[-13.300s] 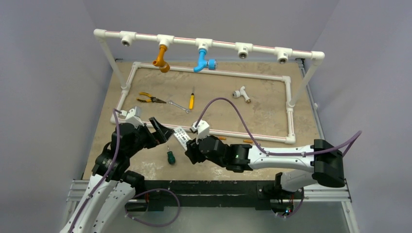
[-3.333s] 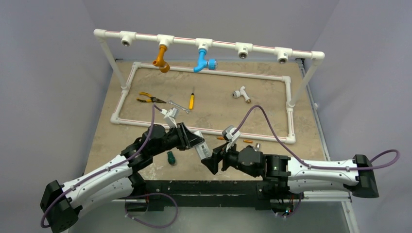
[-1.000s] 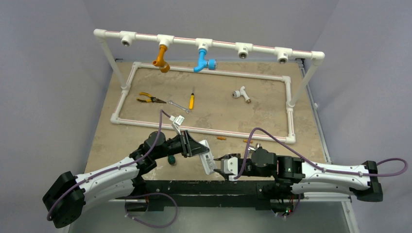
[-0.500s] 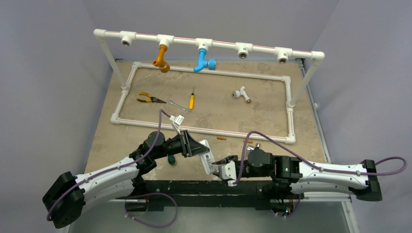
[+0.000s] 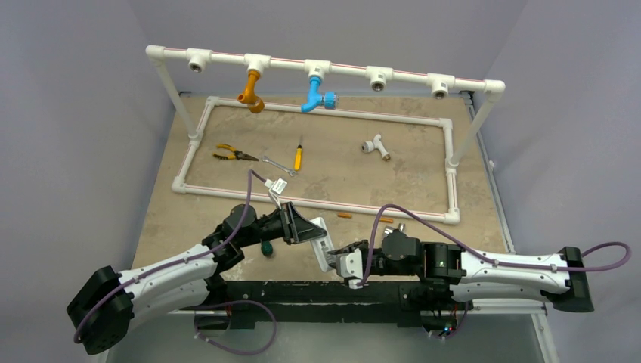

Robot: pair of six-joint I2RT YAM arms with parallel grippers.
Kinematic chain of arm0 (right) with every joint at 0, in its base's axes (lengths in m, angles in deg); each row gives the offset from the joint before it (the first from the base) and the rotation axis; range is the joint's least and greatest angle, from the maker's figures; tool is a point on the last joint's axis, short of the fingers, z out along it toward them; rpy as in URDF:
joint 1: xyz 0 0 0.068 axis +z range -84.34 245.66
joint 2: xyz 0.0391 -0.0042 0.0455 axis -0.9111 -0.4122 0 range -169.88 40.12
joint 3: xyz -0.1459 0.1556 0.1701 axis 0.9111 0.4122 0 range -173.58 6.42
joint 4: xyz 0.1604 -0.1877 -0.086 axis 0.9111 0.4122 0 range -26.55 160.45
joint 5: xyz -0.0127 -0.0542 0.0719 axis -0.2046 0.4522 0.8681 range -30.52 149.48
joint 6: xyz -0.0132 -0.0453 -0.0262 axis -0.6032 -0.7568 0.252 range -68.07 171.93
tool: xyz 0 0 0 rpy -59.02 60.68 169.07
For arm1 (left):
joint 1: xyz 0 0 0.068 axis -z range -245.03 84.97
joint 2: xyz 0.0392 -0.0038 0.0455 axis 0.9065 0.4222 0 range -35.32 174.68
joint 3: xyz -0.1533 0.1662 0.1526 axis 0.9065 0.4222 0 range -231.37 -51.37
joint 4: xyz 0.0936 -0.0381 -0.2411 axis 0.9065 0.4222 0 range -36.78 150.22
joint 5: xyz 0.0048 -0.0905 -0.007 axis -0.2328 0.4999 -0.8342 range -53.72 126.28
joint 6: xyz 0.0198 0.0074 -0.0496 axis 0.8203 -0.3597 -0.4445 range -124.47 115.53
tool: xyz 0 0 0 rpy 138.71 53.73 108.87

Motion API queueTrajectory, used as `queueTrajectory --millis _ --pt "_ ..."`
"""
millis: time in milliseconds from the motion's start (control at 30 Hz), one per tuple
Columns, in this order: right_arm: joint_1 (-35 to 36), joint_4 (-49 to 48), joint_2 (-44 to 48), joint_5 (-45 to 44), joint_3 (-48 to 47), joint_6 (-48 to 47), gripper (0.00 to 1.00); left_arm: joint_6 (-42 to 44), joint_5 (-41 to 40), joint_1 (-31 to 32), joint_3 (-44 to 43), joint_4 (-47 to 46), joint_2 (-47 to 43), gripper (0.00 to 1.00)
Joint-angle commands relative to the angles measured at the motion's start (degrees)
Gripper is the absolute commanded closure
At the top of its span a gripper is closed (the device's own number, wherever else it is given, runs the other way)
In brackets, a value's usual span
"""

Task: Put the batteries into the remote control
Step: Remove the battery cover from the remote control.

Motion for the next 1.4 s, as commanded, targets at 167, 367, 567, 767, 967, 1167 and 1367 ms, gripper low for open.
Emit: queueTrajectory --millis 167,367,567,767,967,1167,1367 --pt "0.18 0.90 -0.07 -2.14 -1.69 -2.33 0.71 -2.06 1.49 -0.35 -0.07 -6.69 1.07 1.00" --pt "0.17 2.23 1.38 0.25 -2.11 -2.54 0.65 -1.97 1.57 -0.35 -0.08 -6.74 1.43 1.00" --pt "0.21 3.36 1.58 1.07 -1.88 -2.29 0.64 -1.99 1.54 -0.35 -0.26 -6.74 1.54 1.00" --pt "0.21 2.30 0.04 0.29 -1.77 -1.96 0.64 -2.01 1.66 -0.35 -0.66 -6.50 1.71 1.00" --pt "0.19 0.96 -1.54 -2.17 -1.41 -2.07 0.64 -2.39 1.91 -0.35 -0.95 -6.89 2.08 1.00" --pt "0.22 2.36 -2.57 -4.35 -1.98 -3.47 0.64 -2.60 2.03 -0.35 -0.66 -6.96 1.77 1.00" --pt "0.17 3.68 -1.79 -6.06 -2.64 -5.36 0.62 -2.47 2.16 -0.35 -0.69 -6.74 2.27 1.00"
